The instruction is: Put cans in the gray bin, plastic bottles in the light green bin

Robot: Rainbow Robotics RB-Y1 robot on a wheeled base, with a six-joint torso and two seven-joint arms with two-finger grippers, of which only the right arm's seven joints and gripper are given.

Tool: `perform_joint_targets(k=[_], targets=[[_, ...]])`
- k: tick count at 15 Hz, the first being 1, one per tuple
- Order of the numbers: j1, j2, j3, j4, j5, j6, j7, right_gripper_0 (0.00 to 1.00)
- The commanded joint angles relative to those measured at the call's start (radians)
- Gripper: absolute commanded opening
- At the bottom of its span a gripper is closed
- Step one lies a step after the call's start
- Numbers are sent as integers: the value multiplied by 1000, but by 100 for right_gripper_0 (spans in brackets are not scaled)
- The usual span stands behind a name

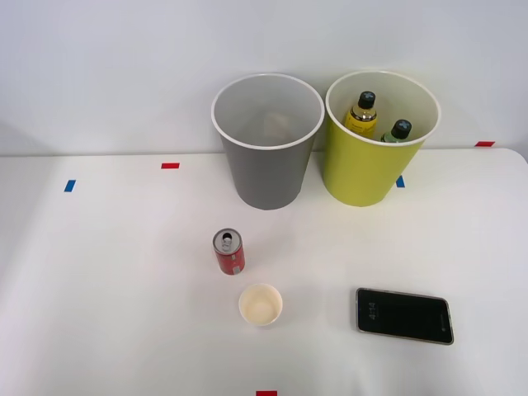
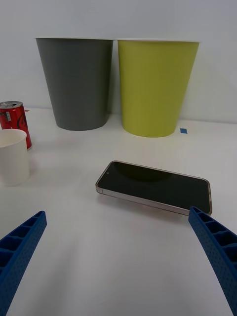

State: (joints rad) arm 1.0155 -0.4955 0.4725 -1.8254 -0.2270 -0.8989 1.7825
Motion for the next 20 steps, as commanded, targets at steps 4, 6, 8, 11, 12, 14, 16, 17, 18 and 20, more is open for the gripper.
perform_joint_targets(k=[4,6,8,11,12,14,16,17,18,20], targets=[[0,0,0,0,0,0,0,100],[0,0,0,0,0,0,0,100],[0,0,0,0,0,0,0,100],[0,0,0,0,0,0,0,100],[0,0,0,0,0,0,0,100],[0,0,0,0,0,0,0,100],[0,0,0,0,0,0,0,100],[0,0,0,0,0,0,0,100],[0,0,0,0,0,0,0,100],[0,0,0,0,0,0,0,100]])
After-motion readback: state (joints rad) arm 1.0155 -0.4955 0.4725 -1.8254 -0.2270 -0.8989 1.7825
